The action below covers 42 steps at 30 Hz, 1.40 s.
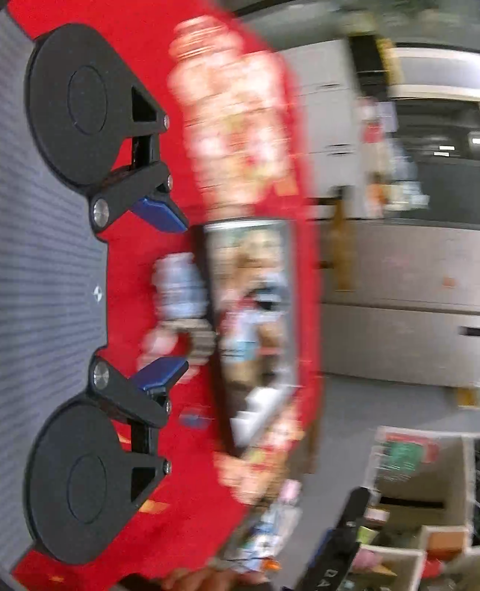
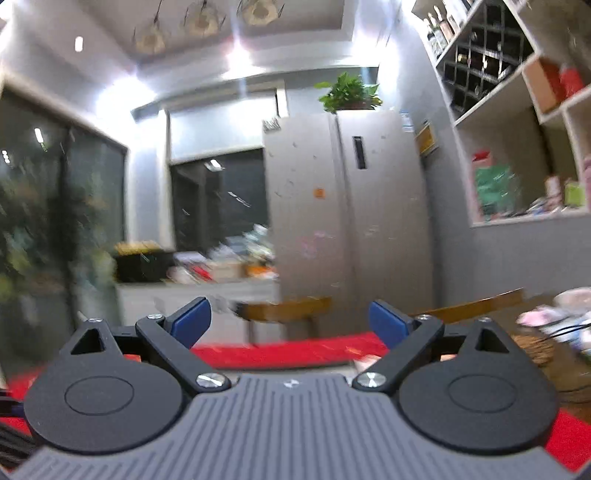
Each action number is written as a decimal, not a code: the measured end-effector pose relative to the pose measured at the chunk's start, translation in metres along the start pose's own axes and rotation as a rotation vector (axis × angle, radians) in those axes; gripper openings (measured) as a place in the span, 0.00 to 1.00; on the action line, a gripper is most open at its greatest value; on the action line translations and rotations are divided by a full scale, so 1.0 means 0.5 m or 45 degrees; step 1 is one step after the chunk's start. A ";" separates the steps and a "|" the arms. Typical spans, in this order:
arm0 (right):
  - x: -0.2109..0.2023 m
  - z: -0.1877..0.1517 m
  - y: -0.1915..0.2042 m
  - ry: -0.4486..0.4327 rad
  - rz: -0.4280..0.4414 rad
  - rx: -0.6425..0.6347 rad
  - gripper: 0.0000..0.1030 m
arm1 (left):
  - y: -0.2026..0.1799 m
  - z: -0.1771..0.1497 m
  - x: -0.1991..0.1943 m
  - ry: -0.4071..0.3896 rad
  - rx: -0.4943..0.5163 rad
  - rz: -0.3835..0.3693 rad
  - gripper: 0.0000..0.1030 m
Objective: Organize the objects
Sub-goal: 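Move both open tools back toward the remaining items, then grasp the light blue scrunchie with the left tool while the right tool grasps the blue binder clip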
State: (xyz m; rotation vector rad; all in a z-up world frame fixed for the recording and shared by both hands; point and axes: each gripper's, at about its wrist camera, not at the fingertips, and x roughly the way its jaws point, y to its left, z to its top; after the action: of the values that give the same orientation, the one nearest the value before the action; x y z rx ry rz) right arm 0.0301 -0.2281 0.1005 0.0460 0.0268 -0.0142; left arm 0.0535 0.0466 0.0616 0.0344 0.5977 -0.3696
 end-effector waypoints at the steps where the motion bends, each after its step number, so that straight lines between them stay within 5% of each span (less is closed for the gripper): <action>1: 0.010 -0.017 0.000 0.033 -0.004 -0.012 0.92 | 0.007 -0.015 0.017 0.047 -0.021 -0.005 0.76; 7: 0.069 -0.068 -0.015 0.263 0.066 0.084 0.89 | -0.011 -0.050 0.089 0.114 -0.033 0.005 0.76; 13: 0.088 -0.095 -0.040 0.419 0.295 0.264 0.85 | -0.021 -0.018 0.147 0.114 -0.057 0.036 0.76; 19: 0.104 -0.103 -0.043 0.476 0.194 0.114 0.73 | -0.015 0.005 0.178 0.077 -0.011 0.110 0.76; 23: 0.127 -0.131 -0.051 0.631 0.221 0.120 0.68 | -0.006 0.015 0.206 0.107 -0.015 0.091 0.76; 29: 0.137 -0.155 -0.042 0.711 0.247 0.119 0.68 | -0.025 0.011 0.222 0.090 0.075 0.098 0.75; 42: 0.141 -0.172 -0.037 0.750 0.261 0.140 0.67 | -0.035 0.005 0.204 0.089 0.066 0.068 0.42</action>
State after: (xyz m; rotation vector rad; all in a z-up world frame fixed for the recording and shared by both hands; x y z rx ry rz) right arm 0.0981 -0.2434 0.0117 0.1619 0.6100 0.2040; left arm 0.1266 -0.0036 0.0085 0.1135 0.6547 -0.3331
